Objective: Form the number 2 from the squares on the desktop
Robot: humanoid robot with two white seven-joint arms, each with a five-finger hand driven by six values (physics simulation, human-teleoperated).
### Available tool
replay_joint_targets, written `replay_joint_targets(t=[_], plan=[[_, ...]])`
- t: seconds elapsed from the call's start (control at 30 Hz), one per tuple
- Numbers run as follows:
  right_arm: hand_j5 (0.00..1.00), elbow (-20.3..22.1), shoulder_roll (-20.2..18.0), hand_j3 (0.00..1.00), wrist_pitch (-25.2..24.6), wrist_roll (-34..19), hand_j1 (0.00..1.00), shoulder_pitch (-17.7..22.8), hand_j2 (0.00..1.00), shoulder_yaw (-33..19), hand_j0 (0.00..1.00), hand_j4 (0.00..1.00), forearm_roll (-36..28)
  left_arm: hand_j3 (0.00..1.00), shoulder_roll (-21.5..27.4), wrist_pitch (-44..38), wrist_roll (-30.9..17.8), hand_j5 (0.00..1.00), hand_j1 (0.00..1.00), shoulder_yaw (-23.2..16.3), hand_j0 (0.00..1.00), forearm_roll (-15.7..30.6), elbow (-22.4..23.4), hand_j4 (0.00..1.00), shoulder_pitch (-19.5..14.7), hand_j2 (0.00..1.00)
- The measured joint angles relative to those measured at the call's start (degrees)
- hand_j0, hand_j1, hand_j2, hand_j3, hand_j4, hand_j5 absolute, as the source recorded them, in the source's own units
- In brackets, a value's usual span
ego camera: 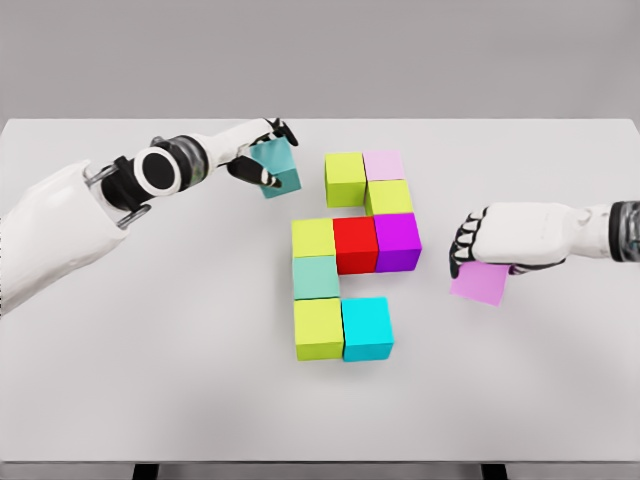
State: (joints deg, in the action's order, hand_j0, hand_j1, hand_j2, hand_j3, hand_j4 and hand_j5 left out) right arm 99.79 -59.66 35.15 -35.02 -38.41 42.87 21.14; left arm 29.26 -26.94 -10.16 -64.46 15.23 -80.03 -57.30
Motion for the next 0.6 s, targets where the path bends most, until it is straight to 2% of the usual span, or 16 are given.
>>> replay_joint_targets(t=[0.3,0.6], plan=[[0.67,1.0,0.5,0.67,0.0,0.0,0.67,0.8,0.67,0.9,0.67,0.67,-1.7,0.40,-0.8,0.2,-0.1,0.40,0.40,-0.1,0.40,-1.1,-0.2,0.40,0.0,0.40],[0.67,1.2,2.0,0.67,0.0,0.0,0.67,-0.9,0.67,2.6,0.67,0.67,-1.9,0.40,-2.4,0.4,-0.1,0.40,0.40,-0.1,0.40,-4.0,0.0,0.40,0.0,0.40]])
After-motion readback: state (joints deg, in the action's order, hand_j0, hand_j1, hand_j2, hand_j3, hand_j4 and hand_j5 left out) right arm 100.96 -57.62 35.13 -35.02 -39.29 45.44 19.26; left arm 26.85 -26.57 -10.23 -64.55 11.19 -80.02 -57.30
